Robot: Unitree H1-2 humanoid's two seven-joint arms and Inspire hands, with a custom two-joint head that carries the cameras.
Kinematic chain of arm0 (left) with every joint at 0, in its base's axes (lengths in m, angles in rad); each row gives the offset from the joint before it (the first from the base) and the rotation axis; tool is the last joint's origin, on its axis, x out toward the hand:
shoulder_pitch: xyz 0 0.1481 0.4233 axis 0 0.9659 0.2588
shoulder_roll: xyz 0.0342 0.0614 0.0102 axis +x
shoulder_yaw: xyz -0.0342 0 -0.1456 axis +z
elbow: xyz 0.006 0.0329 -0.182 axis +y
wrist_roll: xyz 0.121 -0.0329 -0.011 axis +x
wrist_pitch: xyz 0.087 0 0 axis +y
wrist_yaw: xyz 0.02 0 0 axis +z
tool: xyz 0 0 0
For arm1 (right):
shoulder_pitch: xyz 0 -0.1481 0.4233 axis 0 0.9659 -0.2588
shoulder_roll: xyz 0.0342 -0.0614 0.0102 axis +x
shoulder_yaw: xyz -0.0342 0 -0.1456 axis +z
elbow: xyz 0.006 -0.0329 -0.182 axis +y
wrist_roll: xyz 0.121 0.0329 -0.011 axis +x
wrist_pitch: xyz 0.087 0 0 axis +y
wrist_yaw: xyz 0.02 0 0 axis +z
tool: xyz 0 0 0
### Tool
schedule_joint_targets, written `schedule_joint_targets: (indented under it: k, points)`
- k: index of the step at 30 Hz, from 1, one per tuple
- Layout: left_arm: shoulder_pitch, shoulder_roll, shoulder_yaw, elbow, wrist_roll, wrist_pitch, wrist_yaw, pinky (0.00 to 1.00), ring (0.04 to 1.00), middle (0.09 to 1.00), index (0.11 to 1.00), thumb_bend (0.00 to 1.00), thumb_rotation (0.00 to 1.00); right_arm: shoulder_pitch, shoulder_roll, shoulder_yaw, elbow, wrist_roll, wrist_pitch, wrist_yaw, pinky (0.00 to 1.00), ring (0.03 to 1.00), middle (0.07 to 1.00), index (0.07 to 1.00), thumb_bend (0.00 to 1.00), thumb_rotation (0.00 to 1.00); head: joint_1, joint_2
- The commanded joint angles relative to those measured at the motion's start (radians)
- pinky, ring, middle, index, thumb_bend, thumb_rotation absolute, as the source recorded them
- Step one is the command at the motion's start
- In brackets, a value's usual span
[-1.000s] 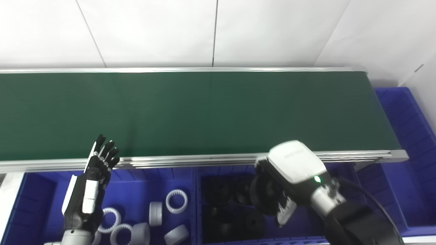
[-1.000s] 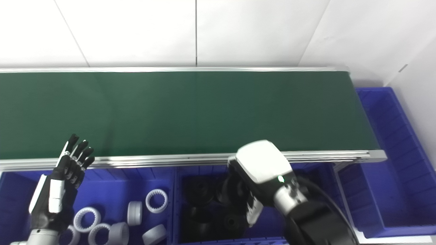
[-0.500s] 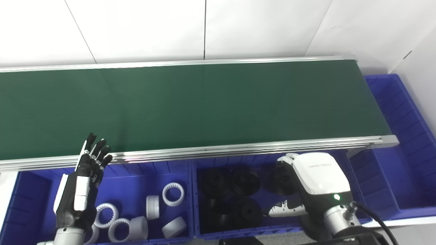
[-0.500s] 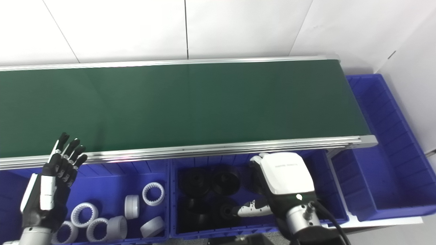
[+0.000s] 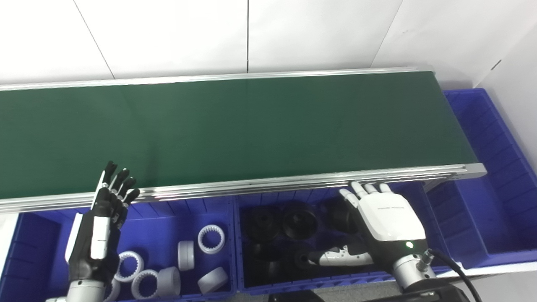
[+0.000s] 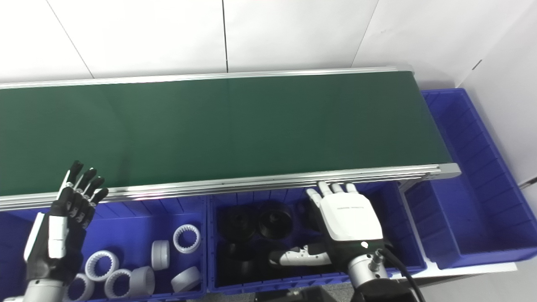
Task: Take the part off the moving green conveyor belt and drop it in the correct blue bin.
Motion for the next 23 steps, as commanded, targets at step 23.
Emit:
schedule_joint_targets:
  k: [23]
  points:
    - [0.059, -0.116, -0.070, 0.126, 0.275, -0.404, 0.084, 0.93, 0.975, 0.996, 1.000, 0.70, 0.91, -0.016, 0.191, 0.043, 0.642, 1.321, -0.411, -0.672, 0.86, 0.907, 0.963, 0.976, 0.75, 1.00, 0.389, -0.220]
